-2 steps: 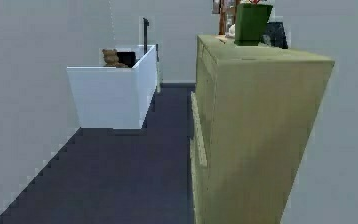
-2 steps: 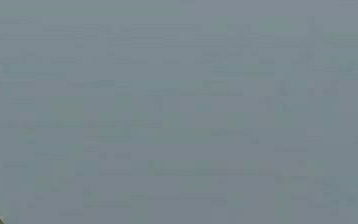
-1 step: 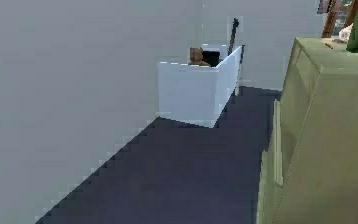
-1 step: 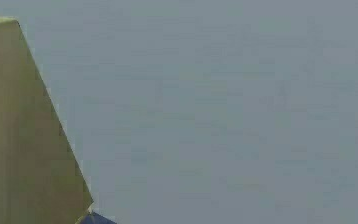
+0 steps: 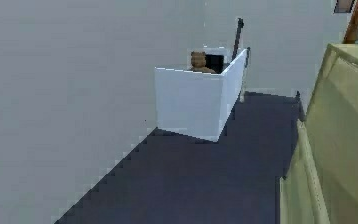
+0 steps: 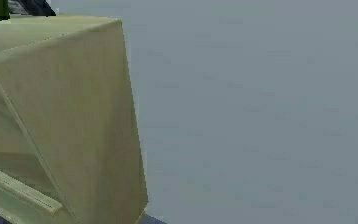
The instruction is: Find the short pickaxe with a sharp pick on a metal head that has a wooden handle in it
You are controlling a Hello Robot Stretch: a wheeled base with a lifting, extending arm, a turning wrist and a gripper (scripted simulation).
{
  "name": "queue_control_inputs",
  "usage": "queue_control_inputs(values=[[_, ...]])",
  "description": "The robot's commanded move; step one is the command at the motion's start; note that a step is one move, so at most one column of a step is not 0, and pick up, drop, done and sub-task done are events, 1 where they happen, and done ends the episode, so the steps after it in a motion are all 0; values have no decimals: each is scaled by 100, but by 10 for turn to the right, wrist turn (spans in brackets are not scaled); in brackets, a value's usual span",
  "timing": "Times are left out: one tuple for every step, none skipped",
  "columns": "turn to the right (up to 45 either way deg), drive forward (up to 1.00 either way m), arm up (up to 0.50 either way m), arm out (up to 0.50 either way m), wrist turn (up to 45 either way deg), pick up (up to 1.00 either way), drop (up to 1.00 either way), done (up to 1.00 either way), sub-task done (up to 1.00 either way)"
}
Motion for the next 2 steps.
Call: queue_control_inputs(values=[[-60, 0, 0, 0, 0, 0, 0, 0, 0], [0, 30, 0, 0, 0, 0, 0, 0, 0]])
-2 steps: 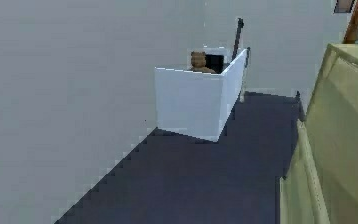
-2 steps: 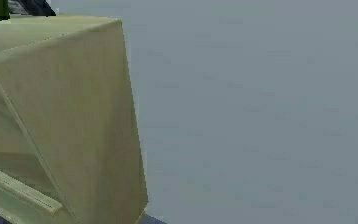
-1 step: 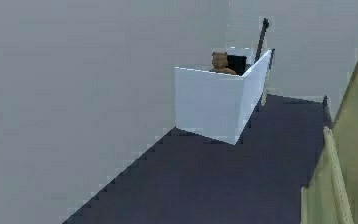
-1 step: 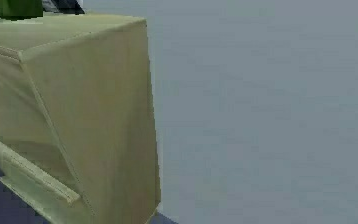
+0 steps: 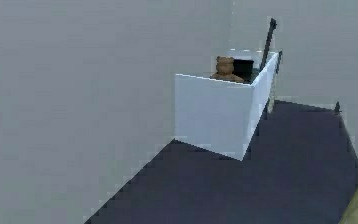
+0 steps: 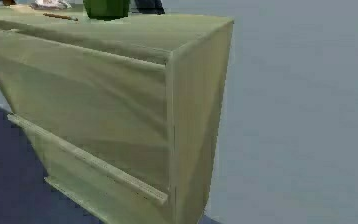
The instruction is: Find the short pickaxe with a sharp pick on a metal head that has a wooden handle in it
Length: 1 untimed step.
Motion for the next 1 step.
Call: queue_control_inputs(values=[[270, 0, 0, 0, 0, 0, 0, 0, 0]])
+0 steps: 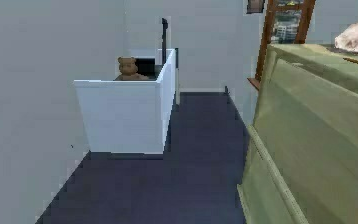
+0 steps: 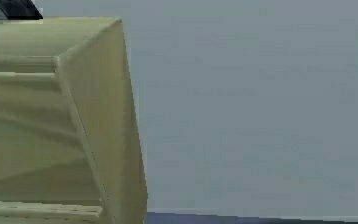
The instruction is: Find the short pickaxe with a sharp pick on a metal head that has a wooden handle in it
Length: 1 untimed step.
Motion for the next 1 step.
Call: queue_control_inputs(values=[[0, 100, 0, 0, 0, 0, 0, 0, 0]])
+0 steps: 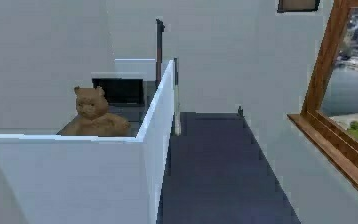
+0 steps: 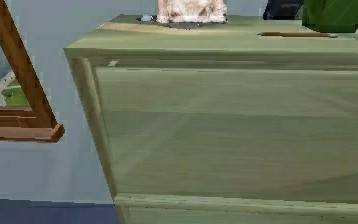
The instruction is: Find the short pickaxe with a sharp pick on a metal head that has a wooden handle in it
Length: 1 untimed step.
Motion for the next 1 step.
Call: queue_control_inputs(values=[[60, 0, 0, 0, 0, 0, 0, 0, 0]])
